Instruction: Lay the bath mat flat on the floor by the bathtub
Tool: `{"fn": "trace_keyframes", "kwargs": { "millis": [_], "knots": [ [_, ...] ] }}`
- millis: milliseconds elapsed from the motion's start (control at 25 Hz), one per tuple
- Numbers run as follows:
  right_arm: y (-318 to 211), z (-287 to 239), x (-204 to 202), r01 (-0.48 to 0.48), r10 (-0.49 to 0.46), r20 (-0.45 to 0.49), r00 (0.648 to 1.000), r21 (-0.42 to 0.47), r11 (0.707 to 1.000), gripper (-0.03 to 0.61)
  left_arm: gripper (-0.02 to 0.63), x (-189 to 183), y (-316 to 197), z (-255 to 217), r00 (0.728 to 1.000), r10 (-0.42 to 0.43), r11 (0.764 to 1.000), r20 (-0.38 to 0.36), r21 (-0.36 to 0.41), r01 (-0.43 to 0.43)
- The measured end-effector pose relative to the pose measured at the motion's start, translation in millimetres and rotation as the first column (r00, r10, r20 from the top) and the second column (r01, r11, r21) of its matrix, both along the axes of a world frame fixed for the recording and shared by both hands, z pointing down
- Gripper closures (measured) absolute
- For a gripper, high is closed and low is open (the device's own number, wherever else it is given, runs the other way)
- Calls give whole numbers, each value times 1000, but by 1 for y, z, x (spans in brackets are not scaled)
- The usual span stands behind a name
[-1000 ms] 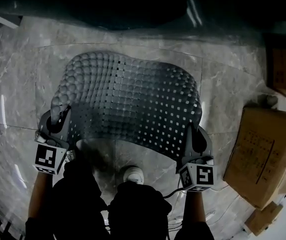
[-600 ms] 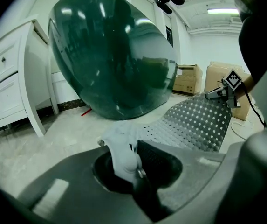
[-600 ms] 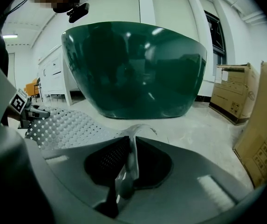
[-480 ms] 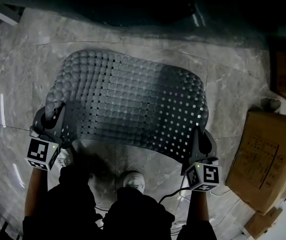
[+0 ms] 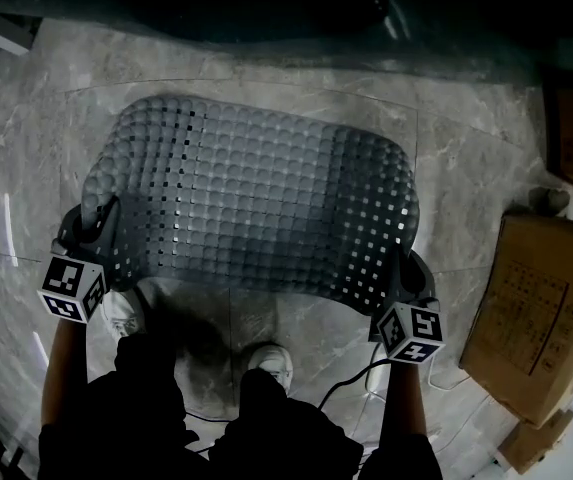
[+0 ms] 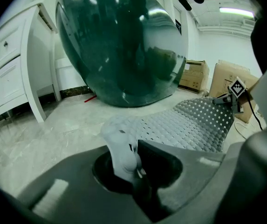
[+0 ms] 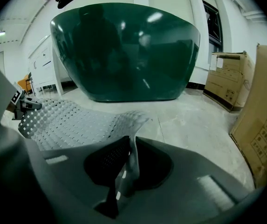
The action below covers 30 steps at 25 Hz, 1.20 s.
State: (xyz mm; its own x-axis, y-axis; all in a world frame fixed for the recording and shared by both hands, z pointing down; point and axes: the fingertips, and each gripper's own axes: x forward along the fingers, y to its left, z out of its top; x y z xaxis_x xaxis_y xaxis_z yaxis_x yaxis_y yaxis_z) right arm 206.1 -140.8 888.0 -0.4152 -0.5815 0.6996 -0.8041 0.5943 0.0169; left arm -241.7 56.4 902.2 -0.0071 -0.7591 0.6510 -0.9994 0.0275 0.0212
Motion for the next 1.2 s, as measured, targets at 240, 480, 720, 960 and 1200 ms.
{"fn": "trace_keyframes", "kwargs": {
  "millis": [240,480,720,960,1200],
  "knots": [
    [-10,24,13,-36,34,-33,999,-53,998,523,578,-11,1,19,998,-31,999,-47,-44,28],
    [-13,45,29,-74,69,-53,996,-98,992,517,575,-20,2,39,995,-50,996,-83,-83,44],
    [-15,60,37,-109,98,-90,991,-129,986,512,569,-27,4,54,996,-46,990,-77,-138,35],
    [-14,74,45,-141,120,-132,984,-165,976,504,563,-33,5,69,996,-49,982,-76,-186,34],
    [-14,79,48,-153,130,-134,982,-173,973,494,557,-36,10,79,995,-53,980,-86,-195,35]
  ]
}}
